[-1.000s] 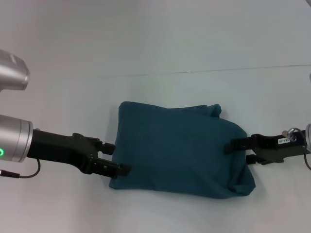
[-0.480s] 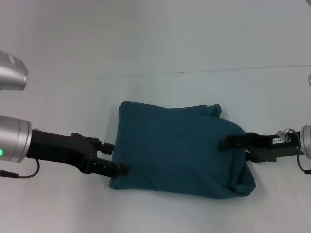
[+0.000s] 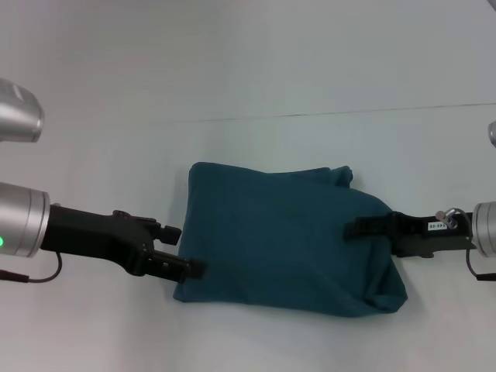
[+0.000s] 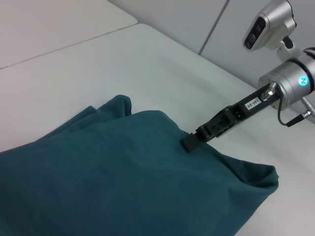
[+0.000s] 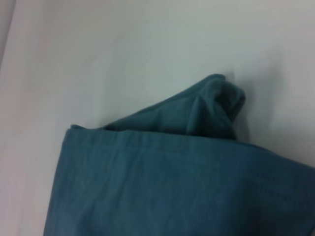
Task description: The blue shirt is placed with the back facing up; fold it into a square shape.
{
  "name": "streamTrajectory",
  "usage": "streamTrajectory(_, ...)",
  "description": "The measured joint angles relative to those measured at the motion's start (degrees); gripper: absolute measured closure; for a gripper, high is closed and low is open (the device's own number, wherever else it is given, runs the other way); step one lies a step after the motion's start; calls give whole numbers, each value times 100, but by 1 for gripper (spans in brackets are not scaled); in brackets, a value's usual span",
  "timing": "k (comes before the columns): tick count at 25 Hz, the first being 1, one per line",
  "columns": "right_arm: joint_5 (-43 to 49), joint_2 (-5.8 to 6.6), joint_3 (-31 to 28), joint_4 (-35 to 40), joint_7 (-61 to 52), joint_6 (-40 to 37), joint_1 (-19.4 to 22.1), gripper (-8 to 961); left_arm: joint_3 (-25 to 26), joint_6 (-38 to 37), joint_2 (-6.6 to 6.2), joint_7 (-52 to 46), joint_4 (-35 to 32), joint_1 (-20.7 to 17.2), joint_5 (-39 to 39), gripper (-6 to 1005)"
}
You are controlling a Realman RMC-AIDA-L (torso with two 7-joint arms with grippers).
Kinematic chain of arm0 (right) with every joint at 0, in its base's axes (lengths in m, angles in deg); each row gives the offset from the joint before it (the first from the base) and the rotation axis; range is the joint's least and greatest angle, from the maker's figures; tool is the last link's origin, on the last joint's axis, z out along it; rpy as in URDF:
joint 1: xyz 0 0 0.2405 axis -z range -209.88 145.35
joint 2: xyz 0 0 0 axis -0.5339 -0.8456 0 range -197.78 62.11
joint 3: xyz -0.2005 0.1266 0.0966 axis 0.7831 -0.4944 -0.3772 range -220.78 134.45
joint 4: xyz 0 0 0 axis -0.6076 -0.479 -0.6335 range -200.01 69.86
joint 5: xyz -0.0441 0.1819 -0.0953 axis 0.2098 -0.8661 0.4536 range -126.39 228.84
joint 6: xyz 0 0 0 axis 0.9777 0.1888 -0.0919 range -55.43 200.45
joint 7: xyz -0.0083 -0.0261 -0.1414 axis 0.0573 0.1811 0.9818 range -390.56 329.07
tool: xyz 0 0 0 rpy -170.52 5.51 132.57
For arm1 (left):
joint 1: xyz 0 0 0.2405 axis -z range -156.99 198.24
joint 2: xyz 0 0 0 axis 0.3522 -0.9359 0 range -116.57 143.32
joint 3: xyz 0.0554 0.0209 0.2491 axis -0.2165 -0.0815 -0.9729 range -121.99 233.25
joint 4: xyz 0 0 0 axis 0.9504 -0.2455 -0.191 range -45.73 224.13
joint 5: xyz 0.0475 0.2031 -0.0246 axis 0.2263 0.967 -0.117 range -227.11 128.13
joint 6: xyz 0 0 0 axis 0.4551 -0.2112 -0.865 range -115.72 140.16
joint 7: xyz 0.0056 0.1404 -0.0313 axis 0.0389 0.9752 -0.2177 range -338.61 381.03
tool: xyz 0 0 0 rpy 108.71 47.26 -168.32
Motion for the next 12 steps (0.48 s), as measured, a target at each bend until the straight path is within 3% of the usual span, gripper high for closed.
streamTrajectory(2, -57, 21, -5, -131, 67, 60, -17, 77, 9, 0, 0, -2, 0, 0, 0, 94)
streamTrajectory(12, -649, 10, -39, -161, 504, 31, 105, 488, 14, -3, 4, -12, 0, -6, 0, 94)
